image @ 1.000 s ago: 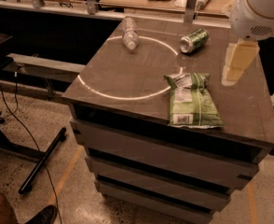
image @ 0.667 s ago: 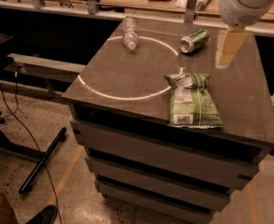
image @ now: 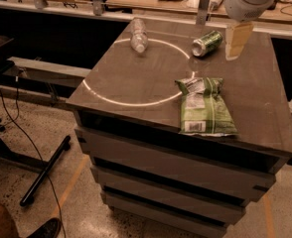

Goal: Place green can upright

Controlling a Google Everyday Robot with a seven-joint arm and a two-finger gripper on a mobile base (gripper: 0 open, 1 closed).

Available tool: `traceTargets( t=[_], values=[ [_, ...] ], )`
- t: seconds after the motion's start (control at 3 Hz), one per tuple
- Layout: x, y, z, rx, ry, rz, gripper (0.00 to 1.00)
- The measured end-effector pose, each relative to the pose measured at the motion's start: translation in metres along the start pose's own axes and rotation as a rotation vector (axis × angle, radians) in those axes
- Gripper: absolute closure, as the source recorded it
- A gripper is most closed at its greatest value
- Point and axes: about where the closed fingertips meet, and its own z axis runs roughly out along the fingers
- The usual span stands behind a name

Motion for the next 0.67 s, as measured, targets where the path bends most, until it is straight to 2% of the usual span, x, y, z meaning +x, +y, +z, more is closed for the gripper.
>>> traceTargets(
  t=[0.33,0.67],
  values=[
    [-0.004,-0.01,0.019,0.017,0.032,-0.111,0.0],
    [0.004,-0.033,0.042,0.024,0.087,-0.265,0.0]
  ],
)
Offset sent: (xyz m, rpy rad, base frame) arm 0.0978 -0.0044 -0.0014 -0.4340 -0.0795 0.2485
